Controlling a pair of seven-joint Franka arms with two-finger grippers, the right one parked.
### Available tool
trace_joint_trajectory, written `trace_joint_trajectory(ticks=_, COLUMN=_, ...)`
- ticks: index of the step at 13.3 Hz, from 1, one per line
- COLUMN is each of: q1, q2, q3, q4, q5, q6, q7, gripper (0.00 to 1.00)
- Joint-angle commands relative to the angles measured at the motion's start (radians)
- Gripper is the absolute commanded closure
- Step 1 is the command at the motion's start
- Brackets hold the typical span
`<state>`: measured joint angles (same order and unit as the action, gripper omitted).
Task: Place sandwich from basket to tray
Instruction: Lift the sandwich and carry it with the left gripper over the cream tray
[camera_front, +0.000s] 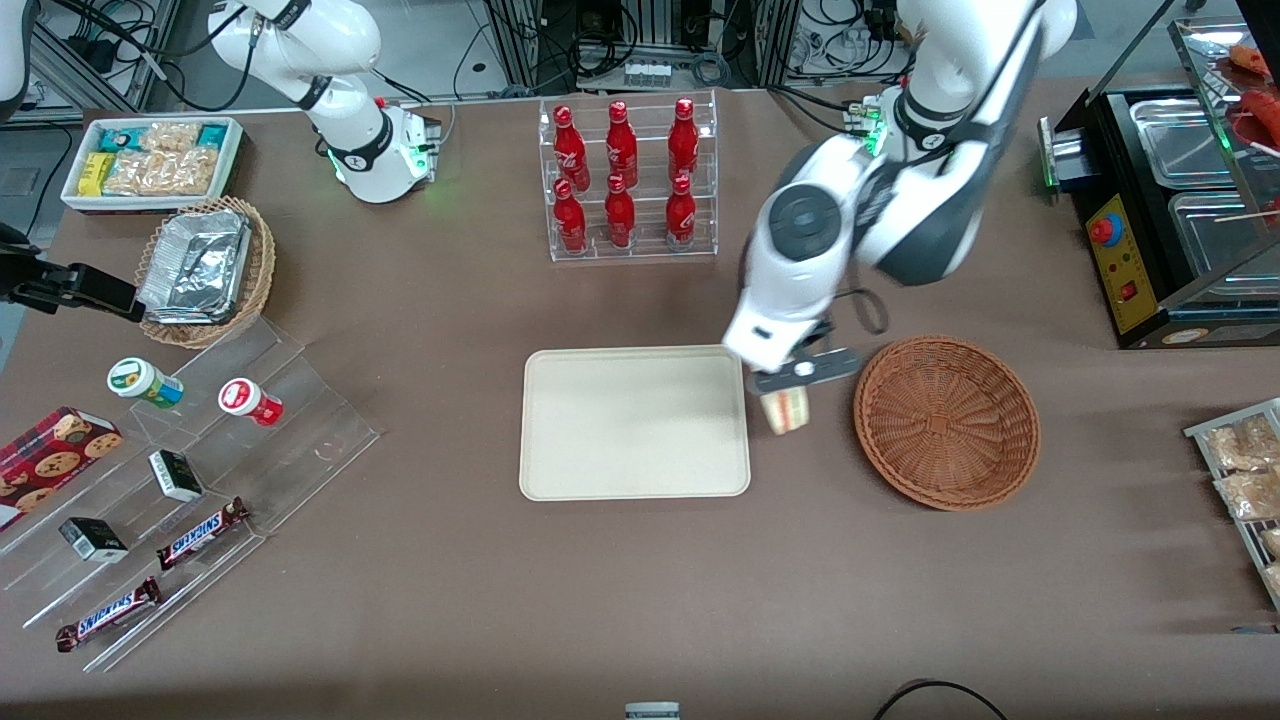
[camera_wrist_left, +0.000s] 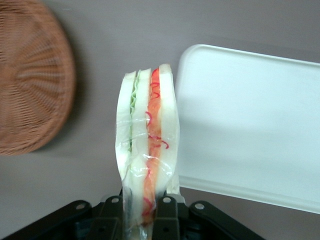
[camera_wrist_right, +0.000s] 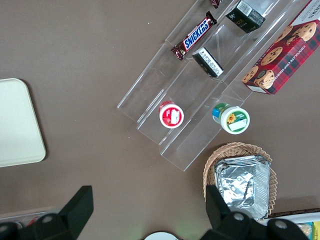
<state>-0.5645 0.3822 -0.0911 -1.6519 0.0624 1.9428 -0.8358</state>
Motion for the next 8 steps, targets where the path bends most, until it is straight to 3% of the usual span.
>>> trace_joint_trajectory(ticks=1, q1=-0.083, q2=0.186, q3=0.013, q4=0.21, q5=0.007, q6=-0.033, q7=-0.023, gripper=0.8)
trace_joint_trajectory(ticks=3, q1=-0.161, q2=0.266, q3=0.016, q4=0.286, q5=0.011, q6=-0.034, q7=-0.04, gripper=0.81)
trace_joint_trajectory(ticks=8, q1=-0.212, q2=0.392, q3=0.016, q4=0.376, q5=0.026, q6=0.071, q7=-0.031, gripper=0.82)
